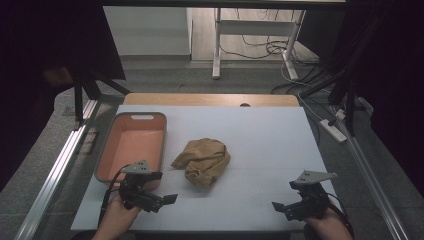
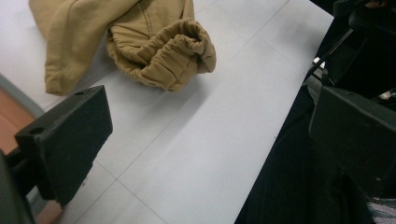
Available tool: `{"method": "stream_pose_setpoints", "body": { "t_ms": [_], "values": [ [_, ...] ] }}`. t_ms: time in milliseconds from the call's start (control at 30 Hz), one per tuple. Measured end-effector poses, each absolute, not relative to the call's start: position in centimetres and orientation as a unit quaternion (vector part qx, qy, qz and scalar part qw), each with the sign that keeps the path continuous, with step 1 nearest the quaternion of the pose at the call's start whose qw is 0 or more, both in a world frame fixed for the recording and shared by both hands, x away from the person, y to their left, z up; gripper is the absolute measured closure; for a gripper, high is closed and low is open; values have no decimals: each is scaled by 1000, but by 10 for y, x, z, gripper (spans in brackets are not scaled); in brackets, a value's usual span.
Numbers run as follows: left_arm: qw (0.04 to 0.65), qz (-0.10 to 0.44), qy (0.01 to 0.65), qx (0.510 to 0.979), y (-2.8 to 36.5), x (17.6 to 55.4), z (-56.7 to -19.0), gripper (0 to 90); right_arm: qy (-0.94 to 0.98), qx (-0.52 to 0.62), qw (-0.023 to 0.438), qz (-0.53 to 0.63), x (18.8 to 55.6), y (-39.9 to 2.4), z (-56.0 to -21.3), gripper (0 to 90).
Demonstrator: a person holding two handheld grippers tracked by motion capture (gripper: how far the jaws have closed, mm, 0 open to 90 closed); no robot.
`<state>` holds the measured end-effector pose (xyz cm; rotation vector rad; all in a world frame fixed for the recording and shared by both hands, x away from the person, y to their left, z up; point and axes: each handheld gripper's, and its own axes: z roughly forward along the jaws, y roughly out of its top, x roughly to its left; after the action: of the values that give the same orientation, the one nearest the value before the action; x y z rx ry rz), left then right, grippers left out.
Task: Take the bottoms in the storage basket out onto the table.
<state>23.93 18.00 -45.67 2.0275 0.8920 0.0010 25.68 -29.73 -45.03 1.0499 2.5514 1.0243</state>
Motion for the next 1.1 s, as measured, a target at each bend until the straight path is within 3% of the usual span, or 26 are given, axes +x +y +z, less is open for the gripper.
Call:
{"method": "stream_pose_setpoints", "body": {
  "t_ms": [1100],
  "values": [
    [440,27,391,808,206,219,-460,3,861,357,99,349,257,-298,-450,43]
  ]
}}
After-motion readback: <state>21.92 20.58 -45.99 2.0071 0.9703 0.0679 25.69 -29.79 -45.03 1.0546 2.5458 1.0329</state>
